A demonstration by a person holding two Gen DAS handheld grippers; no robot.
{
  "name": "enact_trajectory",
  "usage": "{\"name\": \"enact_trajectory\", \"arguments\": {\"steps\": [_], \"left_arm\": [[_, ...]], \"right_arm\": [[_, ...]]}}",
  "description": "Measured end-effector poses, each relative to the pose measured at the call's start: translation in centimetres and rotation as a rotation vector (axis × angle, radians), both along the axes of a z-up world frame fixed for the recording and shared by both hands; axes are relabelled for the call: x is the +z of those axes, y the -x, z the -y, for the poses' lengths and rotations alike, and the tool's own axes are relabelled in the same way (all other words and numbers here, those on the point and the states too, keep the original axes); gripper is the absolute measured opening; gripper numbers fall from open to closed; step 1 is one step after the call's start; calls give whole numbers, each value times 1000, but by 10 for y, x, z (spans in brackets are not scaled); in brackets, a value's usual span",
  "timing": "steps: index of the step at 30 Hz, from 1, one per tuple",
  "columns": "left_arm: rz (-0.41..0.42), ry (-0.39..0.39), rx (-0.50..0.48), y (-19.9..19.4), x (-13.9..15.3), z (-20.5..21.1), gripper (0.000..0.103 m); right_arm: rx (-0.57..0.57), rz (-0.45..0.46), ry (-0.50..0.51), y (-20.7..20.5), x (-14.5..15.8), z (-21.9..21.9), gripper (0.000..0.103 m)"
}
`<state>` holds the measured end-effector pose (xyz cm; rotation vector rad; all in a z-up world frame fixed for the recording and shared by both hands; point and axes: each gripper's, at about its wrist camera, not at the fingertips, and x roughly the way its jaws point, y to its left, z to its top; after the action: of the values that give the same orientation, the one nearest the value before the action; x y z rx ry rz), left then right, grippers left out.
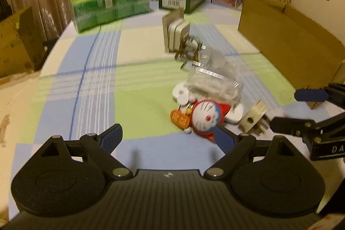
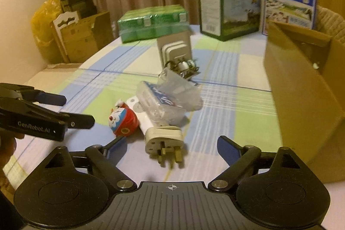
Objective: Organize rigid objects
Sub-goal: 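Grasp the white plug adapter with the right tool while the left tool grasps the red Doraemon figure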
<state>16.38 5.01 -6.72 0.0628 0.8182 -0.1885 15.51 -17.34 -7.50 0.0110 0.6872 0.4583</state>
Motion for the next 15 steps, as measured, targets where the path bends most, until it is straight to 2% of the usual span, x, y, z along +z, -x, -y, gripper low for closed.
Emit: {"name": "enact_trajectory", "arguments": {"steps": [3, 8, 12, 13, 14, 15], "left_arm": [[-7, 6, -17, -7, -6, 0, 89], [-6, -12, -36, -9, -8, 1, 89], [-3, -21, -47, -9, -8, 3, 89], [-3, -22, -49, -9, -8, 3, 89], [-4, -22, -49, -9, -9, 4, 89], [-5, -20, -49, -10, -9, 4, 89]], "right_arm": [[14, -20, -17, -10, -8, -7, 81], [28, -62, -17, -21, -20, -14, 67], [18, -79, -9, -28, -26, -14, 63], [16, -84, -6, -30, -27, -14, 59], [15, -90, -8, -31, -28, -14, 49], [10, -95, -15, -31, -28, -13, 49]]}}
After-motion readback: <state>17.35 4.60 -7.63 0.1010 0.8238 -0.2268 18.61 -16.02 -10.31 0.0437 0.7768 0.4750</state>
